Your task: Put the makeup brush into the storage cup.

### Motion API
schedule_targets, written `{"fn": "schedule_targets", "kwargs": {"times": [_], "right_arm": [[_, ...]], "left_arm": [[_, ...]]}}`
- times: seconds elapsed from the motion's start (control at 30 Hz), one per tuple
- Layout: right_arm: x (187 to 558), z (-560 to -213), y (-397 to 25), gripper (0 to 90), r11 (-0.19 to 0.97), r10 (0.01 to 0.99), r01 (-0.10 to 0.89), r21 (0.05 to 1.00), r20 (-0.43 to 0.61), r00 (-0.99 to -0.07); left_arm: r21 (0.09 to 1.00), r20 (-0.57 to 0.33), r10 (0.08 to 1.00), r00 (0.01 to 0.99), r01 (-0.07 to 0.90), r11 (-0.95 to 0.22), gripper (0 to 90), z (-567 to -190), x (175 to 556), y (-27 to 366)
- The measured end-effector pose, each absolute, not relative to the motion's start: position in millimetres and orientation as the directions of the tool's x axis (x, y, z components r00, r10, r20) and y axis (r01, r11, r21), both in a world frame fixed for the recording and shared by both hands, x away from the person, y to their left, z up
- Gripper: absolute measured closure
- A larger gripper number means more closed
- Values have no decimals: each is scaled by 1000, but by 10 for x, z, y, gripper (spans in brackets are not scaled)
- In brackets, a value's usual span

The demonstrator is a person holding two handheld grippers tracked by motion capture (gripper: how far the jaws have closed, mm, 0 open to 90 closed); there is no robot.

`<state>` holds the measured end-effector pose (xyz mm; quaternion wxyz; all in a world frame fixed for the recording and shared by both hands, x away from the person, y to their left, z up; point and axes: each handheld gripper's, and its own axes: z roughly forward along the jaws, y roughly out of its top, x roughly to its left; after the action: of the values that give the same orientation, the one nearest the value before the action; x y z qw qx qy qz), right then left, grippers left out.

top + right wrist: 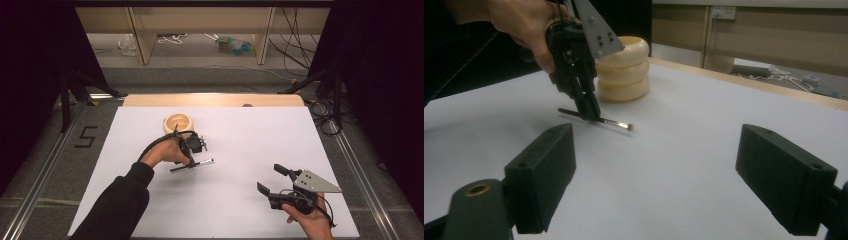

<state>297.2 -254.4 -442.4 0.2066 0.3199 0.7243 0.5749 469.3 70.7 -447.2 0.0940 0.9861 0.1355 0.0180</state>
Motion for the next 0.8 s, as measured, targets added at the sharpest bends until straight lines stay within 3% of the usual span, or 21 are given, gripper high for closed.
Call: {"fn": "schedule_targets", "kwargs": {"times": [0.4, 0.8], "right_arm": [[2974, -4426, -2540, 174, 131, 701, 219, 967, 66, -710], [2971, -4425, -2538, 174, 131, 701, 222, 966, 68, -710]], "left_arm": [[327, 27, 281, 959, 257, -909, 834, -4308, 4689, 754], [581, 26, 412, 911, 322, -748, 834, -4159, 4684, 960]]}}
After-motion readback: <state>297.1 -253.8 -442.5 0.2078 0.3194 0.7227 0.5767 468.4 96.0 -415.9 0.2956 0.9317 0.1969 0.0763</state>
